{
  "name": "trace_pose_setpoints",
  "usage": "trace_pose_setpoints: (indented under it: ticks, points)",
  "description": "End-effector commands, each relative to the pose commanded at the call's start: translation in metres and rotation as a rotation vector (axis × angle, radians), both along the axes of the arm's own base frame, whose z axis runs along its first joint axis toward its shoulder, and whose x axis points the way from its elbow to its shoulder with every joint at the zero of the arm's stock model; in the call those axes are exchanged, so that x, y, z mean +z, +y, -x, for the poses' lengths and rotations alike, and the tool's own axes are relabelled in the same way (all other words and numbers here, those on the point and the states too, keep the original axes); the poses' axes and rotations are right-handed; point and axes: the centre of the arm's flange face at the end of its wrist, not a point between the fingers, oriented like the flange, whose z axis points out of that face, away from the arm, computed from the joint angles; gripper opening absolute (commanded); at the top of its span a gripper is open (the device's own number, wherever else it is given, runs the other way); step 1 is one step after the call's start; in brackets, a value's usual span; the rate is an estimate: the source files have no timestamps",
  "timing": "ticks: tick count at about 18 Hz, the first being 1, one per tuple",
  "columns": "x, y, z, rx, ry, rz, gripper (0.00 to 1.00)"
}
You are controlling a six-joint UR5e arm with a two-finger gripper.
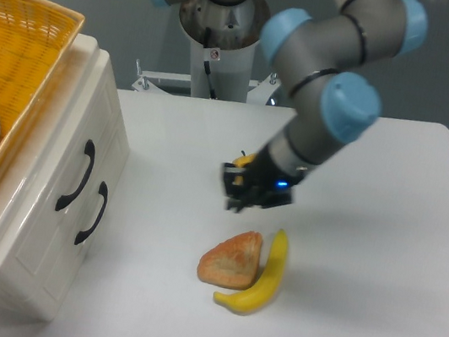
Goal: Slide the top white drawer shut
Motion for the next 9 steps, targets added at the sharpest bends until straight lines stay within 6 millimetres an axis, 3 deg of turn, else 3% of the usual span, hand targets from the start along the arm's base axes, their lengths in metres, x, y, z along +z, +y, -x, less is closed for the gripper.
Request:
trace_pose_setpoints:
  ticks: [5, 9]
  points:
    - [-0.004, -0.024, 0.023, 0.033, 0.024, 0.003, 0.40]
    - [-0.011, -0.034, 0.031, 0.026, 0.066, 0.102, 0.47]
